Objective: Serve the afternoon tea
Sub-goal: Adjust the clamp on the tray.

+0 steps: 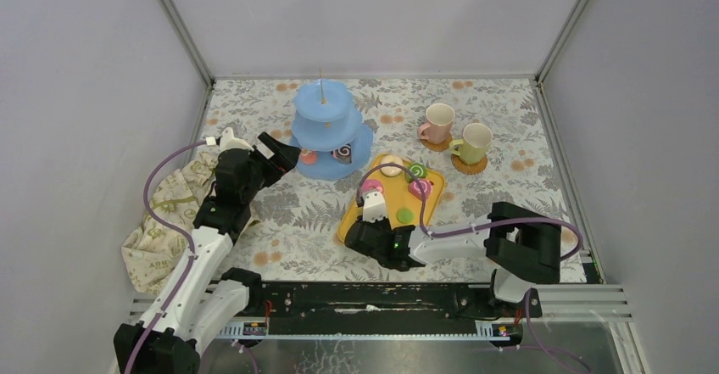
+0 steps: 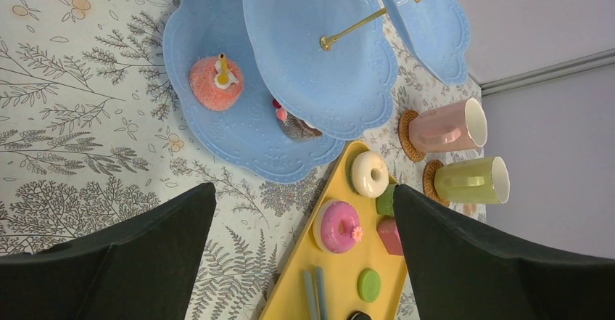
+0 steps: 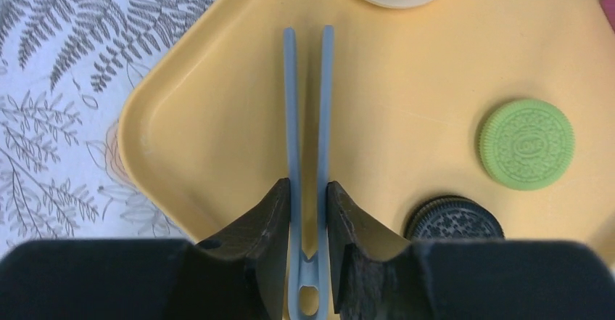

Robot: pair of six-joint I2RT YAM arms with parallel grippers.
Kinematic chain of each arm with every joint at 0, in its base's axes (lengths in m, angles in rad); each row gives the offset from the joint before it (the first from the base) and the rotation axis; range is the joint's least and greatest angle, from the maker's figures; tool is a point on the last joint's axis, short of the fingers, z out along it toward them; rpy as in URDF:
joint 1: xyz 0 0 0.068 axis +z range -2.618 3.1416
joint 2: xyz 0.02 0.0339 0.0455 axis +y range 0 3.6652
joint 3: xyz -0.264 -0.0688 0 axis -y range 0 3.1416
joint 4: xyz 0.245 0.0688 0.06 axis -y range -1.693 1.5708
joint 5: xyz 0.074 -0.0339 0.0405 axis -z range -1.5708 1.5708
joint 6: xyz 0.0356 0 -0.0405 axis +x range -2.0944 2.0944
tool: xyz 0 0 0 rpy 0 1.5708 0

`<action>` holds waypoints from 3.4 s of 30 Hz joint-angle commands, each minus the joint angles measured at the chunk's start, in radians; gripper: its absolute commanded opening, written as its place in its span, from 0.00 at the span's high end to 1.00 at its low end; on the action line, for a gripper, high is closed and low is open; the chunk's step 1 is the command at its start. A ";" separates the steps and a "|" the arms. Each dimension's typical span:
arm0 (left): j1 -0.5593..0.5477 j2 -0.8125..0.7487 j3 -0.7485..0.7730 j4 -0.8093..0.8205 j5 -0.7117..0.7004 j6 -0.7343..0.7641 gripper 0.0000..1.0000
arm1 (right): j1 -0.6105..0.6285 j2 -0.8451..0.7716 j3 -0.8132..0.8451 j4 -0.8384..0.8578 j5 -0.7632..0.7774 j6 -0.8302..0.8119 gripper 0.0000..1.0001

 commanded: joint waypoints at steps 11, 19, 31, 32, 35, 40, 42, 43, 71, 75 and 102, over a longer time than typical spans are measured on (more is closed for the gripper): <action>-0.004 -0.002 0.010 0.046 0.007 0.014 0.00 | 0.015 -0.187 0.005 -0.175 -0.001 -0.025 0.76; -0.005 -0.003 0.001 0.049 0.011 0.013 0.00 | 0.015 -0.252 -0.039 -0.150 -0.111 0.024 0.76; -0.026 -0.006 -0.003 0.040 -0.018 0.016 0.00 | 0.026 -0.153 -0.087 0.011 -0.166 0.035 0.73; -0.027 -0.004 -0.003 0.040 -0.019 0.016 0.00 | 0.026 -0.149 -0.092 0.022 -0.155 0.040 0.73; -0.030 0.003 -0.004 0.041 -0.019 0.013 0.00 | 0.028 -0.129 -0.103 0.045 -0.126 0.050 0.72; -0.034 0.001 -0.006 0.041 -0.024 0.012 0.00 | 0.031 -0.083 -0.106 0.079 -0.092 0.067 0.67; -0.035 0.001 -0.006 0.041 -0.025 0.013 0.00 | 0.038 -0.060 -0.100 0.073 -0.071 0.079 0.64; -0.036 0.002 -0.006 0.041 -0.025 0.013 0.00 | 0.042 -0.049 -0.097 0.069 -0.063 0.085 0.63; -0.040 -0.012 -0.006 0.040 -0.028 0.012 0.00 | 0.077 -0.103 -0.094 -0.013 0.029 0.179 0.64; -0.040 -0.017 -0.008 0.040 -0.029 0.013 0.00 | 0.077 -0.166 -0.106 -0.042 0.042 0.218 0.63; -0.042 -0.036 -0.012 0.052 -0.012 0.000 0.00 | -0.222 -0.345 -0.059 -0.143 -0.118 0.236 0.57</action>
